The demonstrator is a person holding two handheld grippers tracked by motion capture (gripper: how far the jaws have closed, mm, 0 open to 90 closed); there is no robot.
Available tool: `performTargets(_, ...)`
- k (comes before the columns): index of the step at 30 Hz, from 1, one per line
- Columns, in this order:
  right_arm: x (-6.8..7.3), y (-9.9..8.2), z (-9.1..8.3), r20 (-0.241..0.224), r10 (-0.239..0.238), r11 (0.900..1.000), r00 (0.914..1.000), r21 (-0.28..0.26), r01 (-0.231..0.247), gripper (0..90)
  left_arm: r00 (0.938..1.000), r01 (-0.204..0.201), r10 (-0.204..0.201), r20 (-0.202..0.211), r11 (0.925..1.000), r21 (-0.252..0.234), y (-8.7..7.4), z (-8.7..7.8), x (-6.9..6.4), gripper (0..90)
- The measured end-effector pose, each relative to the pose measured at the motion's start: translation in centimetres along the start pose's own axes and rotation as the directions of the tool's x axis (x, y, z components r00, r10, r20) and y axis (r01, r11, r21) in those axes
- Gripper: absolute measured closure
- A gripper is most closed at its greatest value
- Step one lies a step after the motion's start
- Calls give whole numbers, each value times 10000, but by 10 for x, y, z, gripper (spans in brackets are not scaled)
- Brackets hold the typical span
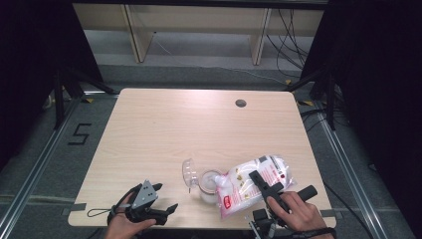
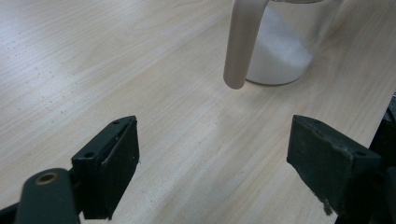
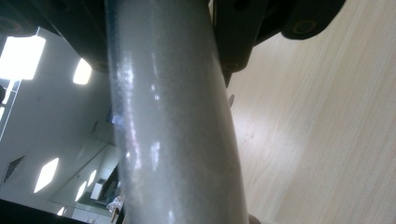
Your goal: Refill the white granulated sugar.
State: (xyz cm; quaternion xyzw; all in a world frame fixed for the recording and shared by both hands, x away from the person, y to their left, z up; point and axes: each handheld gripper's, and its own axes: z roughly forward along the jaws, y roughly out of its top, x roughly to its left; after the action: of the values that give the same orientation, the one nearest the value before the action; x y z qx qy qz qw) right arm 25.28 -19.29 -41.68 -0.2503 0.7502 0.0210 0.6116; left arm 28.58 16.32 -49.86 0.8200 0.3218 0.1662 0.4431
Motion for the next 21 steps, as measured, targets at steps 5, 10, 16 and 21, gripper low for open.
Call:
performTargets(5,0,-1,-1,-81,111,9998,9999,164,-110,728,10000,-76,76,-6,10000,63,0,0,0,166)
performTargets(10,-1,-2,-1,-36,-97,9998,9999,150,97,728,10000,17,-17,-24,10000,-23,0,0,0,166)
performTargets(16,-1,2,-1,34,114,9999,9999,29,-114,728,9996,-245,248,-128,9994,223,0,-1,2,166)
performTargets(21,-1,4,-1,-6,39,10000,10000,-83,-39,728,10000,33,-33,4,10000,-15,0,0,0,166)
